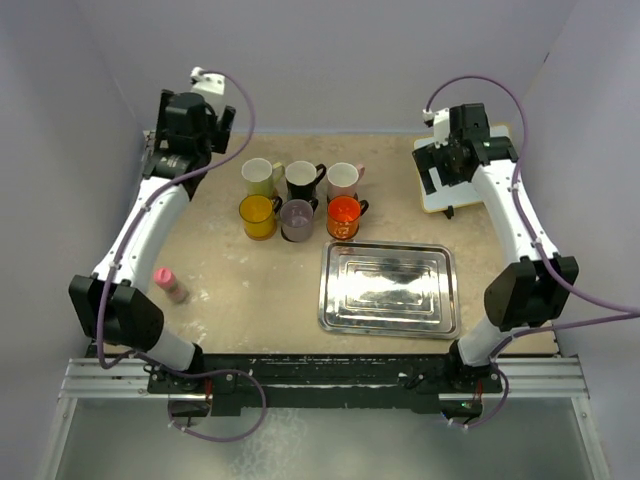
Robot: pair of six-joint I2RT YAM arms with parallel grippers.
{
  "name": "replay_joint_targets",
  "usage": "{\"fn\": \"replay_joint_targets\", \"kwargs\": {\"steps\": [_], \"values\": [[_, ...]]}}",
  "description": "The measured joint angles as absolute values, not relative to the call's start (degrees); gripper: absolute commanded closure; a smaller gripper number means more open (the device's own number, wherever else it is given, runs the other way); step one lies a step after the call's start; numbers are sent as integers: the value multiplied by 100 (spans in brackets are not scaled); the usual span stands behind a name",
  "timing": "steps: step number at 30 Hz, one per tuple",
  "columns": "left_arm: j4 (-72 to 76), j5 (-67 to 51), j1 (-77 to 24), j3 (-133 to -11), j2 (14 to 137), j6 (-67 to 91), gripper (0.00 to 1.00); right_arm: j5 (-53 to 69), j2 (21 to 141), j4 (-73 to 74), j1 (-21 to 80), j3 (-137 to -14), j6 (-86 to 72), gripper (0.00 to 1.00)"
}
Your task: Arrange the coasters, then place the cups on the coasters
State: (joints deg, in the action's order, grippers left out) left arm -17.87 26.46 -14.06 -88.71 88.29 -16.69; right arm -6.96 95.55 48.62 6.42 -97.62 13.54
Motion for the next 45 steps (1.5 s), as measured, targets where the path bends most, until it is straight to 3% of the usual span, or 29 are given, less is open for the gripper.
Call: {"fn": "replay_joint_targets", "kwargs": {"steps": [5,12,18,27,35,45], "values": [[-1883,2276,-991,-8912,8512,-1074,1,-926,9240,4364,642,-9701,1352,0],[-1776,1743,-626,-7966,7634,-493,1,-954,9174,4329,642,-10027,1308,0],[-2143,1310,-569,-7867,7548,-311,1,-725,8899,4305,642,-9990,1223,0],[-2067,993,-569,-6499,6613,-211,1,-543,6901,3614,642,-7634,843,0],[-1525,1039,-569,-6169,5548,51,1,-543,5625,3181,642,-6630,858,0],[-1382,952,-569,-5537,5758,379,1,-305,5319,2589,642,-5892,869,0]]}}
